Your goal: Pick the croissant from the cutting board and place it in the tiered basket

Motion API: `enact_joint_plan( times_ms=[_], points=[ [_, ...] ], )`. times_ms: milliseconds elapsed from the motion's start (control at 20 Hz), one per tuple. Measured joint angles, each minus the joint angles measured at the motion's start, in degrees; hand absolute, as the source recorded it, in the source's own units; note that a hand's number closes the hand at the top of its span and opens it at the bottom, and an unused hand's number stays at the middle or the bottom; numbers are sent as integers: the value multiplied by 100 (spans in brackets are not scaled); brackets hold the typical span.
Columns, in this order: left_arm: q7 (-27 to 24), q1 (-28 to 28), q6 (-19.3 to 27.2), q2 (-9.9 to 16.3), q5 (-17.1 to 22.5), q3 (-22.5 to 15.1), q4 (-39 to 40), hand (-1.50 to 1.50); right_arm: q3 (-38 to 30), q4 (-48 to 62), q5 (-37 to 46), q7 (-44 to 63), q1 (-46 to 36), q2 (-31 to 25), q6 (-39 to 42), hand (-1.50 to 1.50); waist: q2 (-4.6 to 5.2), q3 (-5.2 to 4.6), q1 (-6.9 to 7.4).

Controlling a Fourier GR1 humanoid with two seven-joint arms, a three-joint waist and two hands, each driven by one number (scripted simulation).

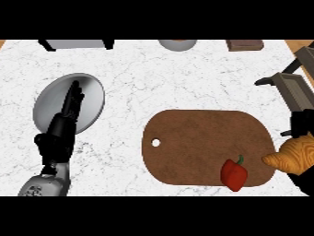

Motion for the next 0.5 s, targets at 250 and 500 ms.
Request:
enact_joint_plan(
  times_ms=[250,500],
  points=[
    [-20,-91,1,-61,-35,-24,117,0,-1454,-779,-812,212,-118,-415,488,150,11,-2,34],
    [33,-100,-1,-81,-61,-49,62,0,-2898,-938,-1986,524,-766,-855,984,150,-2,-11,66]
  ],
)
